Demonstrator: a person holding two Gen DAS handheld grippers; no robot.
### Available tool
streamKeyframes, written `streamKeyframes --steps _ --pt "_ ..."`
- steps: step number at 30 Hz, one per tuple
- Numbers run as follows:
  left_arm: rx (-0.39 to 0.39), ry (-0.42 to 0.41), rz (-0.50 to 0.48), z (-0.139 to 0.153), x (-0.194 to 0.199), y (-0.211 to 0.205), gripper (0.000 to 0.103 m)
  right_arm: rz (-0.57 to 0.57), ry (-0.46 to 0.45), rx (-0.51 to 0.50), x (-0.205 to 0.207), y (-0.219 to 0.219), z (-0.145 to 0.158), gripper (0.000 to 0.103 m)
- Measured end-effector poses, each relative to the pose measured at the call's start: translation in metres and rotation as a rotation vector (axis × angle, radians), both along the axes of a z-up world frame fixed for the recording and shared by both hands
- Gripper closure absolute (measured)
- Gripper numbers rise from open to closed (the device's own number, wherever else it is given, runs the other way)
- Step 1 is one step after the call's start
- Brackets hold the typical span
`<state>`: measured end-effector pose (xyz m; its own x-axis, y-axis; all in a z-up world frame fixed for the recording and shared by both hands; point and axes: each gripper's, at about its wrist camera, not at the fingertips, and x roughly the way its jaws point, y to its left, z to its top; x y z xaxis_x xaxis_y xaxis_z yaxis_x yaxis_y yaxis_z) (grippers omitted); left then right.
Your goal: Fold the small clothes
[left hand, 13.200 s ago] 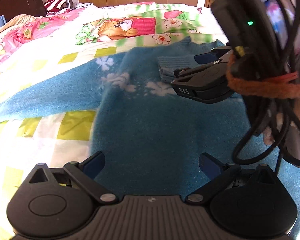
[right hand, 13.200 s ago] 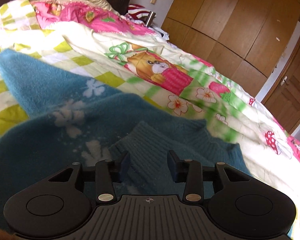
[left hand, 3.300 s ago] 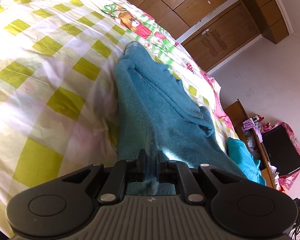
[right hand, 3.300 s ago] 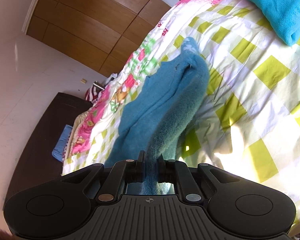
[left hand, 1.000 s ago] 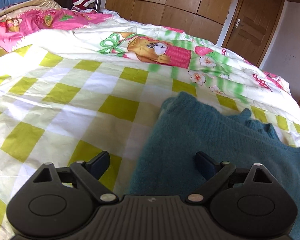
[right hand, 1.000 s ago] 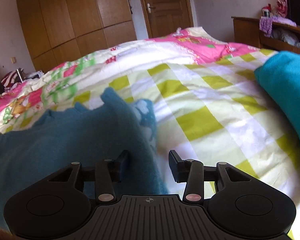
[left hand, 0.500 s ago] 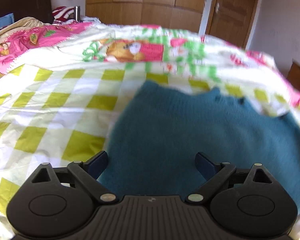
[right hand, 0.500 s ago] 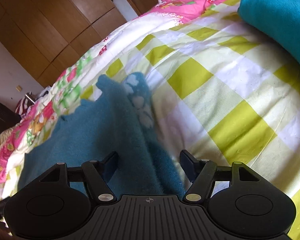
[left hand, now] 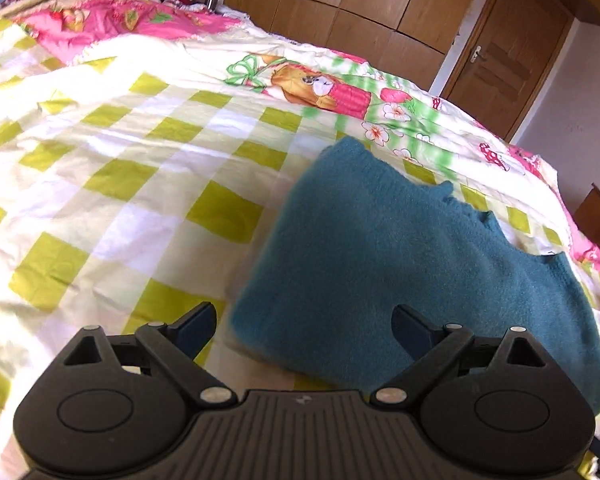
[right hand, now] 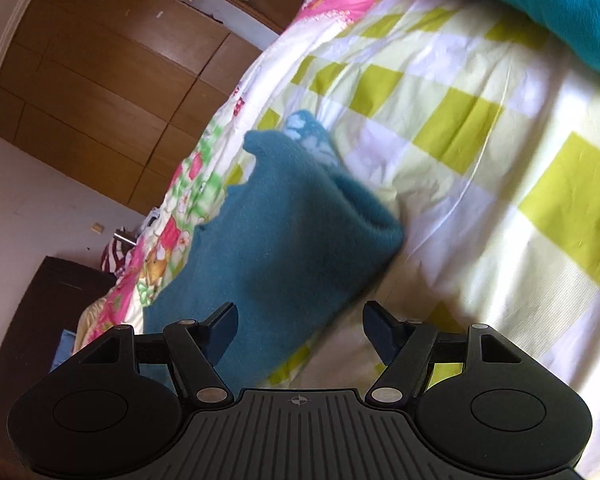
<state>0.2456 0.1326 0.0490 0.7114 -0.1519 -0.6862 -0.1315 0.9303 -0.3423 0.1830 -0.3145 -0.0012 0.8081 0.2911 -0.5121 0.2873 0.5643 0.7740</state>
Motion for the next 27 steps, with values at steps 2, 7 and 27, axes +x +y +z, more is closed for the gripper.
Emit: streamKeyframes --steps 2,7,27 --pt "-0.022 0.035 0.014 -0.012 0.0 0.004 0.0 -0.038 0.013 0.056 0.007 -0.001 -0.012 0.032" --pt "-0.033 -0.012 0.064 -0.01 0.004 0.008 0.0 -0.112 -0.02 0.083 0.02 -0.005 -0.009 0.032" --pt "0.069 0.011 -0.042 -0.011 0.011 -0.004 0.044 -0.09 -0.005 0.058 0.023 -0.002 -0.007 0.085"
